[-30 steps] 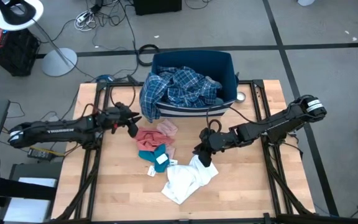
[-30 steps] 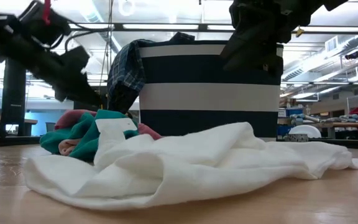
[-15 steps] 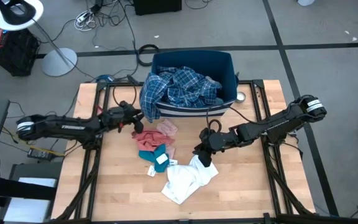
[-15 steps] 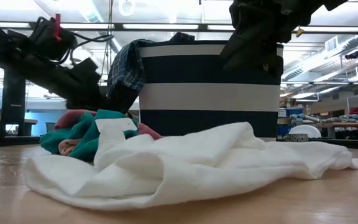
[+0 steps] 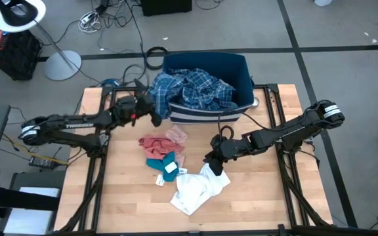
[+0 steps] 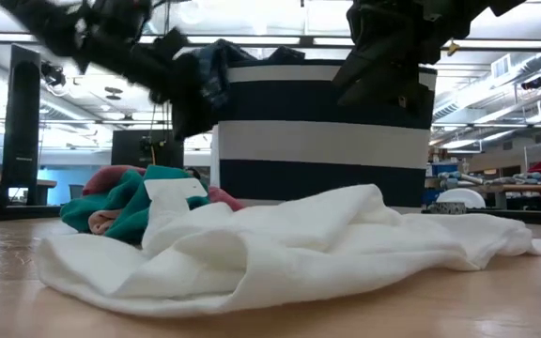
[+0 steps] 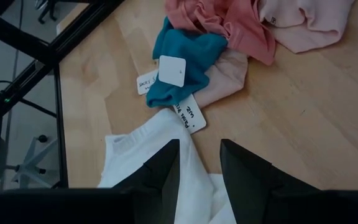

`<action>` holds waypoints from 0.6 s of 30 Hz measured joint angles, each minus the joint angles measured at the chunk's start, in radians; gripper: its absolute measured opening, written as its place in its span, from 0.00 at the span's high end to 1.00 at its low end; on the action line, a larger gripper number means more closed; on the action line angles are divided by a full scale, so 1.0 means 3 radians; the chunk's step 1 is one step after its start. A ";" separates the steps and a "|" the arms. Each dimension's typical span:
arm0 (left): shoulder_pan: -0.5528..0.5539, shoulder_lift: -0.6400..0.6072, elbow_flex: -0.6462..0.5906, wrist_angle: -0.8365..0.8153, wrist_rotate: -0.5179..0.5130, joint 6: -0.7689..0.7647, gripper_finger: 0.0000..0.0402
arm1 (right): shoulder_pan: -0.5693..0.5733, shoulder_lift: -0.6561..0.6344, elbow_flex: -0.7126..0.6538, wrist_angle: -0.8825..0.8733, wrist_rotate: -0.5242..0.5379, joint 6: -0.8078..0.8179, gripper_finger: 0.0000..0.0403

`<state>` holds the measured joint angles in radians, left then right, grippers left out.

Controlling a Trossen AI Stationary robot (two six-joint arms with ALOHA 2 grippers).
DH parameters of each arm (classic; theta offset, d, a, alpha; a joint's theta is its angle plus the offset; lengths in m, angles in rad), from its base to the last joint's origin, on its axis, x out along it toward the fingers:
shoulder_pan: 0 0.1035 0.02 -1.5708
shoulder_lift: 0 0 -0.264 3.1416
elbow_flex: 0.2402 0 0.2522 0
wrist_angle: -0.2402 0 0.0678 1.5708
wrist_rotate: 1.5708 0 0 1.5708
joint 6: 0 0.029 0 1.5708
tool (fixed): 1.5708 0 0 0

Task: Sort clothes
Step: Put the blue polo shirt into the blue bin

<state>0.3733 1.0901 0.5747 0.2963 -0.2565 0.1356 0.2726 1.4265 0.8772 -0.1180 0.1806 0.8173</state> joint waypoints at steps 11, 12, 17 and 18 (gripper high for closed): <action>0.0002 0.0171 0.1522 -0.1186 -0.0291 0.0648 0.72 | -0.0003 0.0000 0.0000 0.0024 0.0000 -0.0115 0.71; 0.0002 0.0211 0.1582 -0.1177 -0.0279 0.0649 0.72 | -0.0003 0.0000 0.0000 0.0024 -0.0001 -0.0117 0.71; 0.0004 0.0574 0.1927 -0.1132 0.0074 0.0607 0.72 | -0.0004 -0.0001 0.0000 0.0047 -0.0001 -0.0140 0.71; 0.0004 0.0692 0.2007 -0.1133 0.0137 0.0579 0.72 | -0.0004 0.0000 -0.0001 0.0045 -0.0001 -0.0141 0.71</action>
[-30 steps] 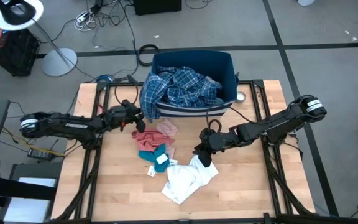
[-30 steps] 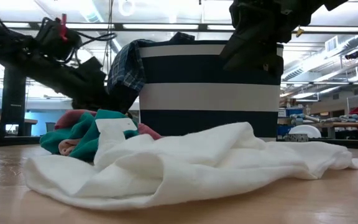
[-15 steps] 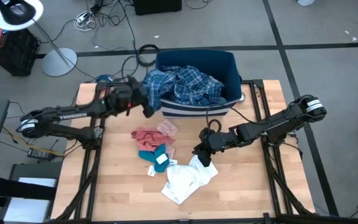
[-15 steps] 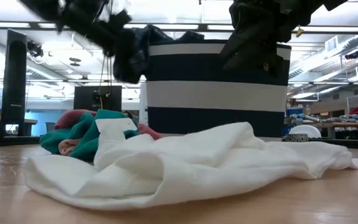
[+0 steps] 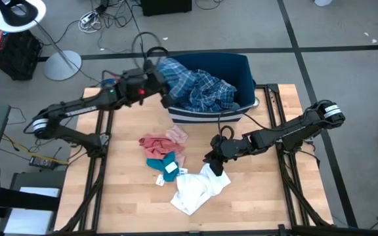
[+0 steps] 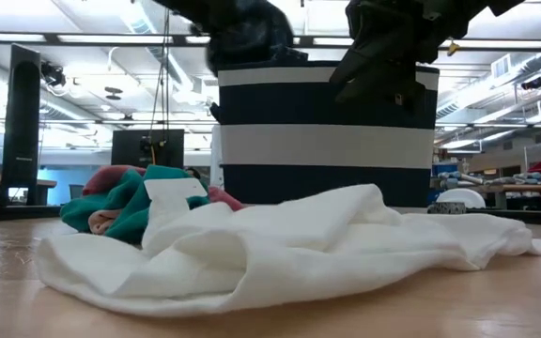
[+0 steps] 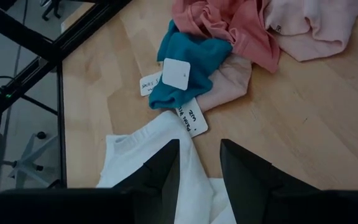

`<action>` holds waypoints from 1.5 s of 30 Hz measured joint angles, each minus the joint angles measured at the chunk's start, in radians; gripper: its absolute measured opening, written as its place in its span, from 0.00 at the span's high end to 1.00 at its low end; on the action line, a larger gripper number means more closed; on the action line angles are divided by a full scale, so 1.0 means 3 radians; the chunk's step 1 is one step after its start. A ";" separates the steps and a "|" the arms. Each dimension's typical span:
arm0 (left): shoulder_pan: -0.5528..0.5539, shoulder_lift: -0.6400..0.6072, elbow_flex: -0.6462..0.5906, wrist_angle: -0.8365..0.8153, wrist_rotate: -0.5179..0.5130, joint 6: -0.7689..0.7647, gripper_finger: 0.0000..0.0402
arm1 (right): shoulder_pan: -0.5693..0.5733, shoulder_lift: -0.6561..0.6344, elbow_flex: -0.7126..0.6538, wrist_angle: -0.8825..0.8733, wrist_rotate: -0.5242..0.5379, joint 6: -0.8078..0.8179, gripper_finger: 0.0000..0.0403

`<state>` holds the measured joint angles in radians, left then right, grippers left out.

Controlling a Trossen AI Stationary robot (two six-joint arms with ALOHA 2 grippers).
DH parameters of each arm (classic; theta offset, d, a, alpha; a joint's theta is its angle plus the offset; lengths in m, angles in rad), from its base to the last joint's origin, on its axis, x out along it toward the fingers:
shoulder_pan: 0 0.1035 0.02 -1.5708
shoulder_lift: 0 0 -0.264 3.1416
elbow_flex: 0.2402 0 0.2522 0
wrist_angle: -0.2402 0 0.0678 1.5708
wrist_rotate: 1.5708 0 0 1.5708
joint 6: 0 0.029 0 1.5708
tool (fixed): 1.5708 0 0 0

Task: Sort clothes
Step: Put the blue polo shirt into the blue bin

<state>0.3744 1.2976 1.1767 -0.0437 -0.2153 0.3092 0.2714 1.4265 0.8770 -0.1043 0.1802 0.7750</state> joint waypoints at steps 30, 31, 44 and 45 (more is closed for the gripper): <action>0.0042 0.2368 0.1383 -0.0696 0.0681 -0.1940 0.72 | 0.0078 -0.0001 -0.0001 0.0138 -0.0034 0.0024 0.71; 0.0041 0.2353 0.1381 -0.0697 0.0674 -0.1938 0.72 | 0.0078 -0.0001 -0.0001 0.0137 -0.0041 0.0024 0.71; 0.0004 0.1732 0.1606 -0.1204 0.0692 -0.1315 0.72 | 0.0067 -0.0001 -0.0001 0.0135 -0.0057 -0.0119 0.71; 0.0001 0.1647 0.1606 -0.1215 0.0708 -0.1305 0.72 | 0.0067 -0.0001 -0.0001 0.0136 -0.0057 -0.0121 0.71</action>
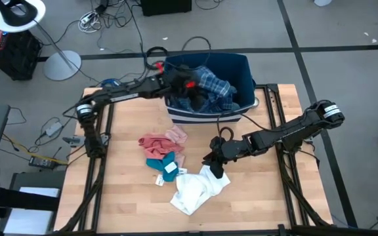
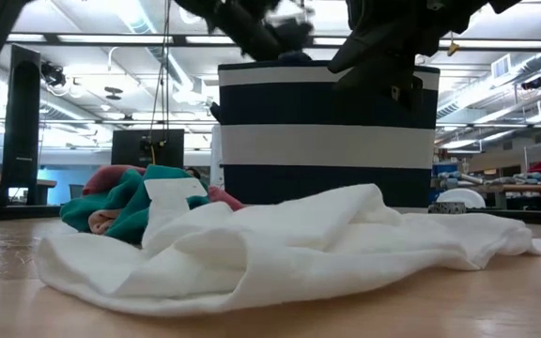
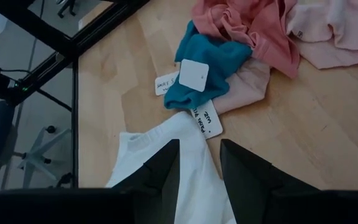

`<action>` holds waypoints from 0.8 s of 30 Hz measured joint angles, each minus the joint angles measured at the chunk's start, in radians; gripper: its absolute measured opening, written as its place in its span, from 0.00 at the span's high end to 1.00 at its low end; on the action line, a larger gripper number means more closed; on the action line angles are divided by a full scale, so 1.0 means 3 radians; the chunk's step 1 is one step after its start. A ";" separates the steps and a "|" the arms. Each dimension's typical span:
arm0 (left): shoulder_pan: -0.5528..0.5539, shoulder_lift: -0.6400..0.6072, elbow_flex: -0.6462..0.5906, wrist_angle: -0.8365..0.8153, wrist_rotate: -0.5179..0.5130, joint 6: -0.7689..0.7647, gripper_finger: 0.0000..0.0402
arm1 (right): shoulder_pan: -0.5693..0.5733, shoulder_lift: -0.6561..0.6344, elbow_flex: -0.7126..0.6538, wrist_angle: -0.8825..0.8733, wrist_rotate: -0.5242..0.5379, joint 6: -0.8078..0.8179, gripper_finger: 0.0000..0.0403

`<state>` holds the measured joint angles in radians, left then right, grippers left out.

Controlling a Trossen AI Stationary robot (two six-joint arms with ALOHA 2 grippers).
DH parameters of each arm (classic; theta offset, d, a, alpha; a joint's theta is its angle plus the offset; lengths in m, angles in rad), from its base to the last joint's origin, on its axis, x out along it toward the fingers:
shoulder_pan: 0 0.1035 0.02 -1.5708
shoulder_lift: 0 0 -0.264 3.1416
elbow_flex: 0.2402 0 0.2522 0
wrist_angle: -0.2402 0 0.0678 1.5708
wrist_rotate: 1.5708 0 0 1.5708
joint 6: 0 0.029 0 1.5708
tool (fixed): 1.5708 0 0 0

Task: Sort clothes
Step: Put the blue polo shirt into the blue bin, then put the light orange underwear into the blue bin

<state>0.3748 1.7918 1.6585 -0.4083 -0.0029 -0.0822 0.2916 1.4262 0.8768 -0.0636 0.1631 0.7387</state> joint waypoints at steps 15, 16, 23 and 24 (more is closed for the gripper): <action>-0.0252 -0.1132 -0.0032 -0.0488 -0.0008 -0.0047 0.72 | -0.0001 0.0000 0.0000 0.0003 0.0000 -0.0006 0.71; -0.0301 -0.1213 -0.0075 -0.0527 -0.0023 -0.0049 0.73 | -0.0001 0.0000 0.0000 0.0009 0.0000 0.0005 0.71; -0.0742 -0.1782 -0.0649 -0.0503 -0.0130 -0.0018 0.77 | -0.0001 0.0000 0.0000 0.0014 0.0000 0.0086 0.71; -0.0818 -0.1872 -0.0789 -0.0479 -0.0177 -0.0028 0.78 | -0.0001 0.0000 0.0000 0.0013 0.0000 0.0075 0.71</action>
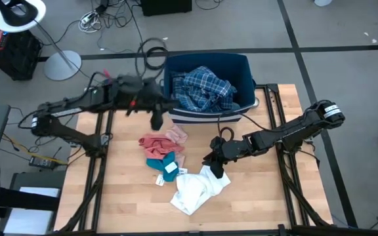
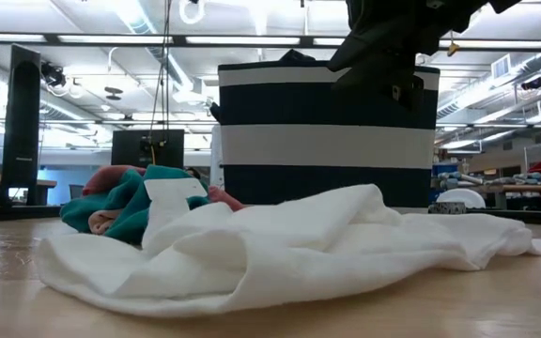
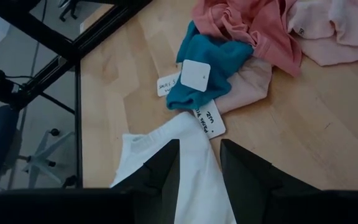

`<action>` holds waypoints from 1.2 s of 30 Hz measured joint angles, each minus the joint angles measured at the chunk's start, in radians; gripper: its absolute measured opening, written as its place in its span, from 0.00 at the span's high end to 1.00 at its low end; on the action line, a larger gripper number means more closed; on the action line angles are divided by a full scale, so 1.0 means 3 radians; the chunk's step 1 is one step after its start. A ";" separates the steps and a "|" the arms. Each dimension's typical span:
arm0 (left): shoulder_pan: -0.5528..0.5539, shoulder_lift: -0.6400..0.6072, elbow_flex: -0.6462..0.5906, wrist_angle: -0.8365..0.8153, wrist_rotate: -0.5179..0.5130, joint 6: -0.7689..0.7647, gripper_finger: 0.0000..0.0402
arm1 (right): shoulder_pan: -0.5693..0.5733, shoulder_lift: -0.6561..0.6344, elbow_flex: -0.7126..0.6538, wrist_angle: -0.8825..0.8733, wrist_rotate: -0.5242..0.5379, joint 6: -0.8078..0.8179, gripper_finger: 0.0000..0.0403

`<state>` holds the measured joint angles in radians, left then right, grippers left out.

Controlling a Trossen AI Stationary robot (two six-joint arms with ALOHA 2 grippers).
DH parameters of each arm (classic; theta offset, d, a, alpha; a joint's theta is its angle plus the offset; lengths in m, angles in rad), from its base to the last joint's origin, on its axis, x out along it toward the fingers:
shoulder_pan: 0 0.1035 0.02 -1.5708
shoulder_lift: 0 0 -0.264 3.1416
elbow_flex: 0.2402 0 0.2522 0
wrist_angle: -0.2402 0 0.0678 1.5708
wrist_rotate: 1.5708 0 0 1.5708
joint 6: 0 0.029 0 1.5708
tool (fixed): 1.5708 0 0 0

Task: Sort clothes
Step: Put the light orange underwear into the blue bin

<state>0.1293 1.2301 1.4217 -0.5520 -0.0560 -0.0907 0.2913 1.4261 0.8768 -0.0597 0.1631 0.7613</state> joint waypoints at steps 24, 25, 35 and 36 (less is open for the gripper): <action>-0.0565 -0.1176 -0.2647 0.0953 -0.0251 -0.0582 0.83 | -0.0122 0.0000 0.0000 -0.0001 0.0084 -0.0337 0.71; -0.0565 -0.1174 -0.2668 0.0970 -0.0250 -0.0569 0.83 | -0.0129 0.0000 0.0000 0.0011 0.0084 -0.0337 0.71; -0.0569 -0.1188 -0.2794 0.1065 0.0279 -0.0046 0.83 | -0.0105 0.0000 0.0000 -0.0028 0.0092 -0.0541 0.71; -0.0569 -0.1184 -0.2799 0.1056 0.0360 0.0010 0.83 | -0.0103 0.0000 0.0004 -0.0031 0.0092 -0.0552 0.71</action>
<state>-0.0414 0.8750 0.5819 -0.2352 0.0518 -0.0876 0.2603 1.4261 0.8779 -0.0691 0.1905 0.5958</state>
